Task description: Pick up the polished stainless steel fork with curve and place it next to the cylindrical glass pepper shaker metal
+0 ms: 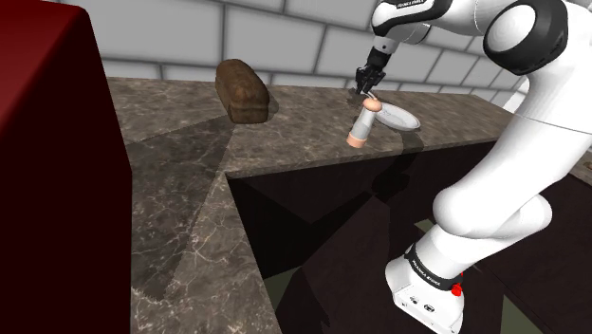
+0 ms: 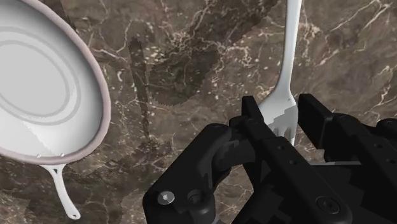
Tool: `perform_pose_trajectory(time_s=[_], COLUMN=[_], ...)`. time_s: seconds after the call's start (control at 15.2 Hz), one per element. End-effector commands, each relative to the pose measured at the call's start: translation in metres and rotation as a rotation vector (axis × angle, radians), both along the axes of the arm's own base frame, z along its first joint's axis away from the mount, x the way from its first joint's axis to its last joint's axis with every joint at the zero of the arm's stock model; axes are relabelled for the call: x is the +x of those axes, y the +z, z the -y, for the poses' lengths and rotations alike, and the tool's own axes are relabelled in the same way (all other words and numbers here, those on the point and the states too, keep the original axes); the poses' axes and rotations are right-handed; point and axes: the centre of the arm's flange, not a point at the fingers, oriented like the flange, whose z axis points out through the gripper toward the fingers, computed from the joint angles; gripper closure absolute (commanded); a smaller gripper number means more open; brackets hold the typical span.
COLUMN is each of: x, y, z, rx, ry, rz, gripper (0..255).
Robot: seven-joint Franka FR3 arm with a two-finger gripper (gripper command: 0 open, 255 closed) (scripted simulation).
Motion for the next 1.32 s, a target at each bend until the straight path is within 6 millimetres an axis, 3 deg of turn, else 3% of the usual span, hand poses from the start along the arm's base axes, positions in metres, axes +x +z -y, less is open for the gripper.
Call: perform_pose_trajectory(time_s=[0.0,1.25], x=[-0.001,-0.001], y=[-0.011,-0.111], z=[0.0,0.0], rx=[0.0,0.0], ry=[0.0,0.0], rz=[0.0,0.0], gripper=[255,255])
